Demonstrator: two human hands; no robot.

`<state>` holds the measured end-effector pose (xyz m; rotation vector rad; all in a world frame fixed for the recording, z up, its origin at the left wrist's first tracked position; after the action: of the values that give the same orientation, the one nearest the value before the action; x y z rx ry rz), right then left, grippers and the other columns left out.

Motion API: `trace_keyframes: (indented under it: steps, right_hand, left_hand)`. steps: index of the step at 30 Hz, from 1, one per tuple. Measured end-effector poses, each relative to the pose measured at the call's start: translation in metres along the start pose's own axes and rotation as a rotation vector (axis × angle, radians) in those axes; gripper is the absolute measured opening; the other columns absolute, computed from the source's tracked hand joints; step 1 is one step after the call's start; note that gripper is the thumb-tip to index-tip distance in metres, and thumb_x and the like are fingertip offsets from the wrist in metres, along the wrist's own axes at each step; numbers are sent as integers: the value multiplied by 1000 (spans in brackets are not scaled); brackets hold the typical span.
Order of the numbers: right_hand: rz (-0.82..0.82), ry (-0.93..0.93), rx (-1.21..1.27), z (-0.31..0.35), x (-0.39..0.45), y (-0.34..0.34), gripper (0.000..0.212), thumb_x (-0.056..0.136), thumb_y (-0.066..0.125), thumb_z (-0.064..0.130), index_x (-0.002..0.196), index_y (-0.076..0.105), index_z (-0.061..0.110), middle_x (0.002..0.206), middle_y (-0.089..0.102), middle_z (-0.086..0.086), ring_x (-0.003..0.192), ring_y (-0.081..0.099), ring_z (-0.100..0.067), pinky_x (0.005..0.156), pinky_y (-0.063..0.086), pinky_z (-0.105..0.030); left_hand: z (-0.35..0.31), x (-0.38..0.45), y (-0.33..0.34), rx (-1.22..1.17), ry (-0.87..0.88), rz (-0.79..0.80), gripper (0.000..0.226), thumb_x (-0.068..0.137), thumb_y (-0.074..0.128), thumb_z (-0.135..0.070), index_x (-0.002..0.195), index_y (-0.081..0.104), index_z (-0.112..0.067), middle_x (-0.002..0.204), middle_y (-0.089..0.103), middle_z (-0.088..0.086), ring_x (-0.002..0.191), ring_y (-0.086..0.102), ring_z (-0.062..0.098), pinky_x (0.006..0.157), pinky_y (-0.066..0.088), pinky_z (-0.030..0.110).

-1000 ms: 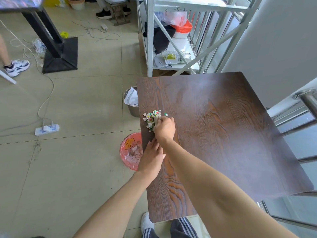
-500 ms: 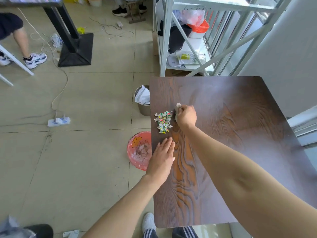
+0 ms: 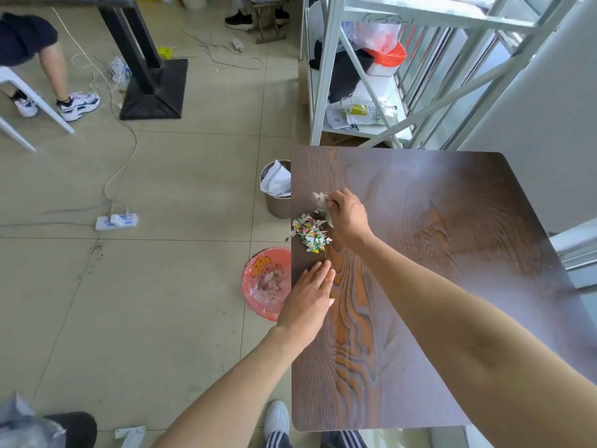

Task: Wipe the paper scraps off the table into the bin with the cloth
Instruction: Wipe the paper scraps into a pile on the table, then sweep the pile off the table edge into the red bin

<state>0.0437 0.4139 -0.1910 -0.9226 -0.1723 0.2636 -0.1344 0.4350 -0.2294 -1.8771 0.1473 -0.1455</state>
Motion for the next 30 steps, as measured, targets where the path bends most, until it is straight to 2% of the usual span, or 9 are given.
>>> trace_keyframes:
  steps: [4, 7, 10, 15, 17, 22, 25, 30]
  right_hand:
    - [-164, 309, 1, -48, -33, -19, 28, 95, 44, 21, 99, 64, 2, 107, 58, -20, 100, 55, -38, 76, 43, -37]
    - [-173, 367, 24, -50, -46, -5, 27, 95, 42, 15, 104, 65, 2, 110, 58, -21, 101, 55, -40, 79, 43, -38]
    - [-173, 345, 47, -32, -37, 8, 27, 94, 43, 15, 104, 66, 4, 109, 59, -20, 99, 55, -40, 77, 44, -37]
    - [-101, 267, 40, -14, -13, 25, 28, 96, 41, 13, 101, 66, 3, 110, 59, -19, 99, 52, -40, 70, 33, -32]
    - [-57, 188, 24, -4, -6, 30, 28, 95, 41, 12, 102, 67, 3, 107, 60, -19, 98, 53, -39, 69, 29, -30]
    - [53, 22, -34, 24, 2, 47, 27, 94, 42, 8, 96, 68, 4, 103, 61, -17, 95, 53, -38, 68, 29, -30]
    - [99, -63, -56, 39, 6, 55, 28, 95, 42, 8, 104, 68, 6, 105, 62, -15, 96, 52, -36, 72, 37, -33]
    - [228, -204, -90, 63, 11, 69, 29, 95, 44, 8, 109, 68, 10, 107, 62, -13, 97, 52, -37, 80, 46, -42]
  left_hand:
    - [-2, -1, -5, -35, 5, 3, 57, 98, 43, -20, 147, 20, -2, 158, 12, 12, 147, 12, 27, 118, 4, 38]
    - [-1, 0, -4, -17, 4, -1, 57, 96, 48, -20, 145, 26, -1, 157, 20, 14, 145, 20, 28, 117, 12, 41]
    - [1, 2, 3, 0, -8, 39, 59, 86, 64, -23, 137, 44, -1, 148, 41, 14, 136, 41, 29, 110, 32, 43]
    - [3, 4, 2, 14, 6, 27, 67, 65, 83, -32, 122, 60, -6, 133, 59, 8, 120, 59, 22, 98, 49, 34]
    - [4, 3, 1, 7, 9, 25, 68, 64, 83, -33, 122, 61, -7, 132, 60, 7, 120, 59, 21, 97, 50, 33]
    - [8, 3, -2, -15, -22, 16, 66, 71, 79, -30, 128, 56, -6, 138, 54, 9, 127, 52, 22, 104, 43, 35]
    - [8, 3, -1, -32, -10, 0, 65, 71, 78, -28, 128, 55, -6, 139, 54, 10, 129, 50, 22, 105, 44, 36]
    - [7, 3, -3, -34, 10, -5, 69, 60, 84, -38, 121, 63, -13, 131, 62, 2, 122, 57, 15, 100, 47, 28]
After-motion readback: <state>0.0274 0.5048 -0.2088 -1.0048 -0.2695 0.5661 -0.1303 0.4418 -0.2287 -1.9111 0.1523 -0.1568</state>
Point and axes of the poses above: each hand's wrist, its own x-axis towards the middle knuckle, its own y-axis out of the palm, z = x × y, the point moved 10 cm from there along x, towards the middle knuckle
